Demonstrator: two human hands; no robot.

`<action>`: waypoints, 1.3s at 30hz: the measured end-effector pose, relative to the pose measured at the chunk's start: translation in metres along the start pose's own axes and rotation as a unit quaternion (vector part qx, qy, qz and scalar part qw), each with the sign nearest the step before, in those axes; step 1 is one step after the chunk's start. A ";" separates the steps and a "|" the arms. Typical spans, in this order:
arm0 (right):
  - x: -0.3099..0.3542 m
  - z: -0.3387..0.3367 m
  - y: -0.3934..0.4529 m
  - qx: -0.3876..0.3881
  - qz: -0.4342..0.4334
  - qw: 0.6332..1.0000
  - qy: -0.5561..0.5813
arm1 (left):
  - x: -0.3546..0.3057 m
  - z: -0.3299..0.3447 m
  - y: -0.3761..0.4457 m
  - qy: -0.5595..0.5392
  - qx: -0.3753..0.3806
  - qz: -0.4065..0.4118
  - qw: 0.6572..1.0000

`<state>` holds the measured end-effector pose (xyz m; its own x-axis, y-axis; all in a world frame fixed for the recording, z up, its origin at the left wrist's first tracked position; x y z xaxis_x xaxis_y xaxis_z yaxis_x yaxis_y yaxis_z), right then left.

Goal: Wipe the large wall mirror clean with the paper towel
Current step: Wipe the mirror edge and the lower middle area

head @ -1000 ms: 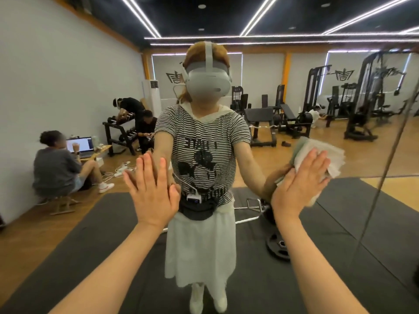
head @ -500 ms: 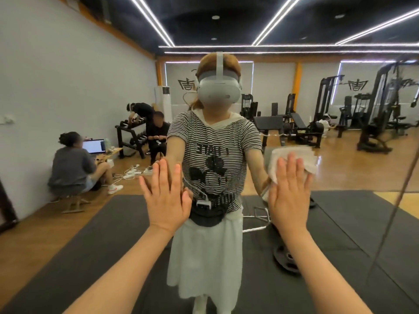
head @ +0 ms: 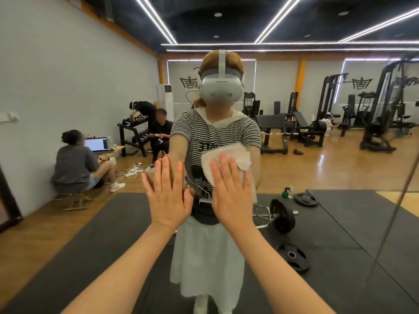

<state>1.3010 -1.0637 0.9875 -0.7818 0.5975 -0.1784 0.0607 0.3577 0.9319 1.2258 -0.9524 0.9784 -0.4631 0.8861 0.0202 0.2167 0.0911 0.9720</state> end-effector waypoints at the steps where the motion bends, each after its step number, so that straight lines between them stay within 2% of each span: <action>1: -0.009 -0.002 -0.002 0.001 -0.023 1.000 -0.014 | 0.001 0.000 0.000 -0.002 0.000 -0.003 1.000; 3: -0.036 -0.007 -0.010 -0.006 -0.015 0.999 -0.030 | 0.001 -0.001 -0.001 -0.004 0.000 -0.010 1.000; 6: -0.077 -0.019 -0.022 -0.043 0.071 0.996 -0.021 | 0.001 0.000 -0.001 -0.002 -0.004 -0.011 1.000; 11: -0.070 -0.015 -0.023 -0.050 0.186 0.981 0.029 | 0.000 -0.001 0.000 -0.004 -0.007 -0.013 1.000; 13: -0.048 -0.007 -0.020 -0.027 0.172 0.984 0.038 | 0.000 -0.002 -0.001 -0.004 -0.009 -0.012 1.000; 17: -0.013 0.007 -0.024 -0.005 0.084 0.996 0.028 | -0.001 0.000 -0.001 0.002 -0.007 -0.003 1.000; 31: -0.012 0.005 -0.028 -0.042 0.087 0.995 0.006 | 0.002 0.001 0.000 0.004 0.017 -0.019 1.000; 36: -0.011 0.001 -0.026 -0.040 0.076 0.996 0.000 | 0.000 -0.008 0.002 -0.013 0.073 -0.010 0.997; 39: -0.012 -0.003 -0.023 -0.032 0.101 0.994 0.002 | 0.010 -0.024 0.001 -0.041 0.113 0.047 0.992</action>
<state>1.3074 -1.0816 0.9697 -0.7600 0.6497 0.0147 0.1766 0.1848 0.9668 1.2006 -0.9548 0.9857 -0.3628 0.9284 0.0802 0.4468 0.0978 0.8893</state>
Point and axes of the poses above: each hand's wrist, its own y-axis towards the middle knuckle, its own z-axis out of the palm, x = y × z, the point moved 9 cm from there along y, towards the middle knuckle, and after that the axes turned 3 degrees about -z, right-handed, at the moved point
